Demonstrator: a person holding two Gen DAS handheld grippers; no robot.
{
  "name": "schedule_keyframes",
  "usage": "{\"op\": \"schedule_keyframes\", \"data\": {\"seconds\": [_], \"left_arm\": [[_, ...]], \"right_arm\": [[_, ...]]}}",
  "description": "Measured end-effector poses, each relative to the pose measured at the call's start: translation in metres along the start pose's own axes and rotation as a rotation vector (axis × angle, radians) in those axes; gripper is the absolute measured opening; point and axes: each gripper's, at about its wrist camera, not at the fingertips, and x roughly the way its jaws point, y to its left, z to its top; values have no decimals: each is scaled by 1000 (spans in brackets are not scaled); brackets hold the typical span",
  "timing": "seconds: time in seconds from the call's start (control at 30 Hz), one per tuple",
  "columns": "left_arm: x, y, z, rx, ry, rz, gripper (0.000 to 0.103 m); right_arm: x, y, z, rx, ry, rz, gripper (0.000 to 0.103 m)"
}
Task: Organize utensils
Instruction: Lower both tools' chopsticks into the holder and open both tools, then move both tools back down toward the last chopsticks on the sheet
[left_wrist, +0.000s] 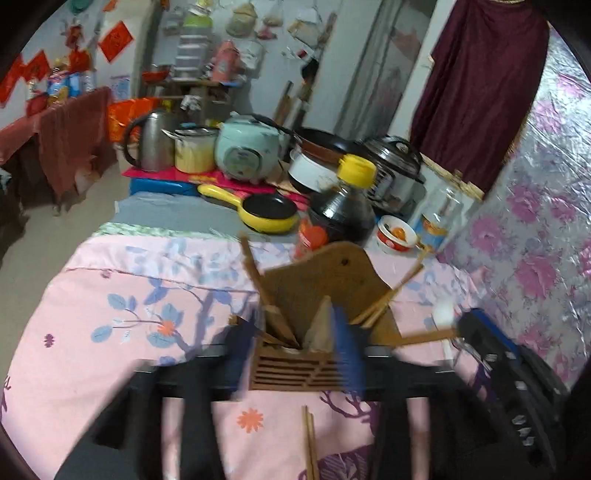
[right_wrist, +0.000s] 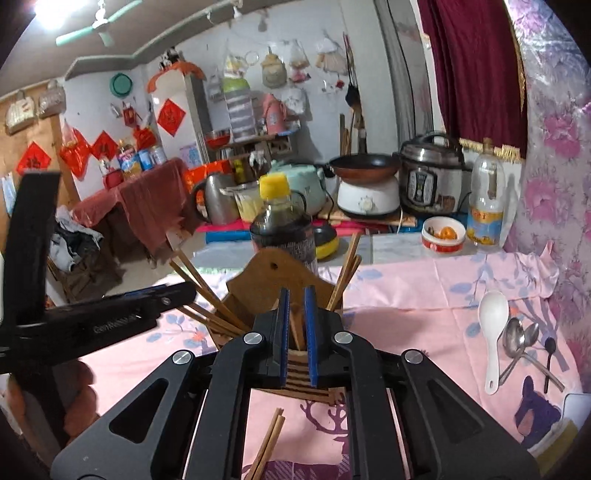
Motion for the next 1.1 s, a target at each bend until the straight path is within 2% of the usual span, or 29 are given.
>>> {"op": "schedule_keyframes", "data": {"seconds": [0.07, 0.13, 0.23, 0.43, 0.7, 1.1], "left_arm": [[-6, 1, 0, 2, -11, -6, 60], [-16, 2, 1, 2, -43, 20, 73], [-28, 2, 1, -1, -79, 33, 80], [-39, 5, 6, -21, -106, 36, 87], [-39, 11, 7, -43, -95, 32, 88], [-58, -8, -8, 18, -145, 129, 93]], "right_arm": [[-10, 0, 2, -5, -35, -19, 18], [-14, -3, 4, 6, -48, -25, 21], [-17, -8, 5, 28, -52, -22, 24], [-18, -13, 6, 49, -56, -30, 31], [-18, -13, 6, 49, -60, -33, 38], [-50, 0, 7, 37, -116, -13, 47]]}}
